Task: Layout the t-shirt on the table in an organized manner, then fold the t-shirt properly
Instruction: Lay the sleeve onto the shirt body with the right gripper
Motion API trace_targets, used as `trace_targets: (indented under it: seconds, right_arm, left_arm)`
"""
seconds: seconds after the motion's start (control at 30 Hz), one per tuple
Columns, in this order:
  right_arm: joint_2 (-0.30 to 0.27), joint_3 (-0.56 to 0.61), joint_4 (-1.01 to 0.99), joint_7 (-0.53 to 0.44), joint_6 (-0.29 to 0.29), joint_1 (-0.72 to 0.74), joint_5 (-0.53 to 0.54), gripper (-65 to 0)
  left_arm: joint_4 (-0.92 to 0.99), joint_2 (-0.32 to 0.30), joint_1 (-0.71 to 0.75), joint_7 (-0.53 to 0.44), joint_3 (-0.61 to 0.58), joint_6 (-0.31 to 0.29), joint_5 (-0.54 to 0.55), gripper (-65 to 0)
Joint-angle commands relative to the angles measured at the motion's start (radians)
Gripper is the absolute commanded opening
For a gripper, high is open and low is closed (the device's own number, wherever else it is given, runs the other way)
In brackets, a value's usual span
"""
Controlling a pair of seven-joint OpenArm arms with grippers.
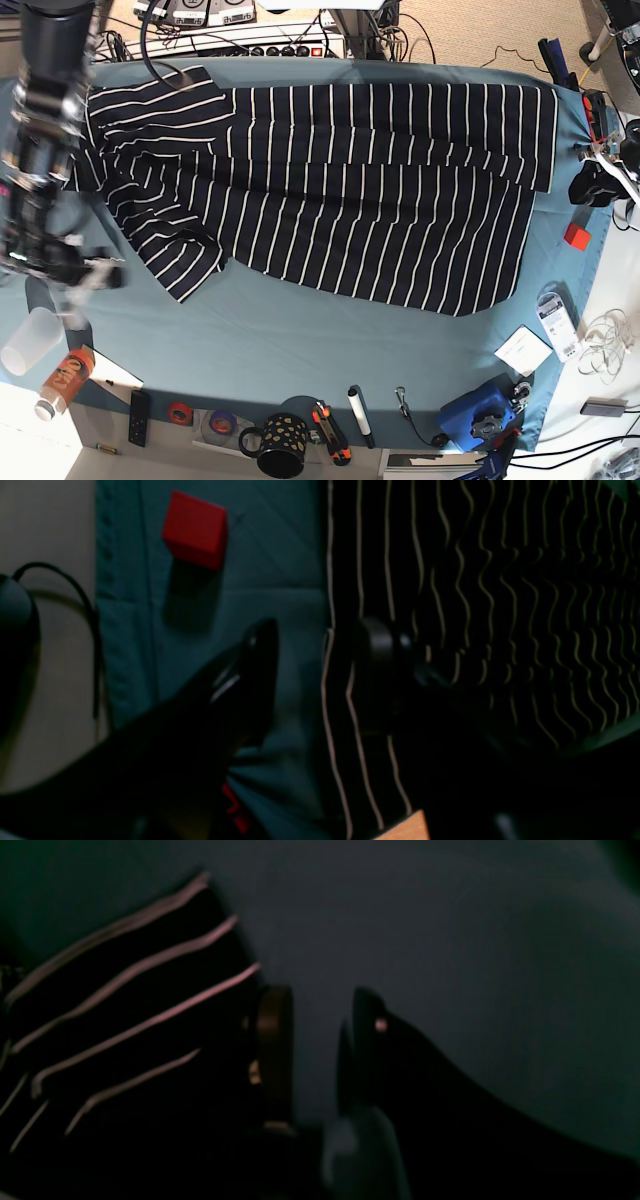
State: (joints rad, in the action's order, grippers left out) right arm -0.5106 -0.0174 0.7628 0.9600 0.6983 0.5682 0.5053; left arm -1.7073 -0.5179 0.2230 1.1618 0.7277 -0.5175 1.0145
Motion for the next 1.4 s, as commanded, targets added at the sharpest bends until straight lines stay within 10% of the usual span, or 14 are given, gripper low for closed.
trace_targets:
  seconds: [0.0, 0.7, 1.1, 1.37]
  right_arm:
    - [-0.004, 0.008, -0.013, -0.031, 0.000, 0.042, -0.003, -44.9]
    - [0.056, 0.032, -0.047, 0.076, 0.000, -0.020, 0.003, -44.9]
    - [0.055, 0.031, -0.010, 0.084, 0.000, -0.025, 0.003, -44.9]
    - [0.051, 0.031, -0.010, 0.090, 0.000, -0.025, 0.002, -44.9]
  left_arm:
    - [-0.014, -0.023, -0.007, -0.018, 0.008, -0.004, 0.018, -39.4]
    - [-0.014, -0.023, -0.014, -0.150, -0.020, -0.004, -0.001, -39.4]
    - [0.097, -0.023, -0.392, -0.301, -0.555, 0.140, -0.506, -39.4]
    - [0.614, -0.023, -0.753, -0.311, -0.703, 0.028, -0.420, -39.4]
